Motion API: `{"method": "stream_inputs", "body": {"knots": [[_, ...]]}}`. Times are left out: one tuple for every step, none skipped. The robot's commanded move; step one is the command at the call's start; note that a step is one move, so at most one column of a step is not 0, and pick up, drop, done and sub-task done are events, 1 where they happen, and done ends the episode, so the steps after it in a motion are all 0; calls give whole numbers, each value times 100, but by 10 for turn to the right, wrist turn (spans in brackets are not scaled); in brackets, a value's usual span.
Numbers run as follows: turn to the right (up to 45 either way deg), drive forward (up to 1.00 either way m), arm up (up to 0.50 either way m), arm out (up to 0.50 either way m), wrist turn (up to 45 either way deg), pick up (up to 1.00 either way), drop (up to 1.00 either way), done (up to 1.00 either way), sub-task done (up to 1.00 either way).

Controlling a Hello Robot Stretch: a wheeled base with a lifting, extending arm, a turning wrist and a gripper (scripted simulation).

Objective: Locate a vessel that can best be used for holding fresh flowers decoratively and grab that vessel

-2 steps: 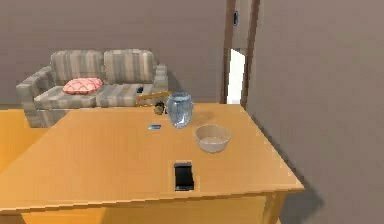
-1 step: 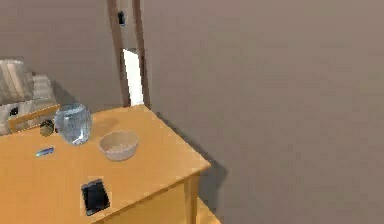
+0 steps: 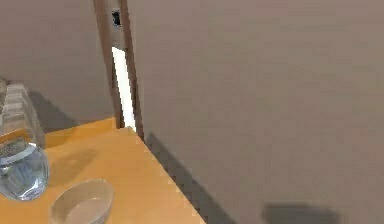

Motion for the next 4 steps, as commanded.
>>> {"method": "stream_inputs", "body": {"knots": [[-450,0,0,0,0,0,0,0,0],[-450,0,0,0,0,0,0,0,0],[-420,0,0,0,0,0,0,0,0],[-450,0,0,0,0,0,0,0,0]]}}
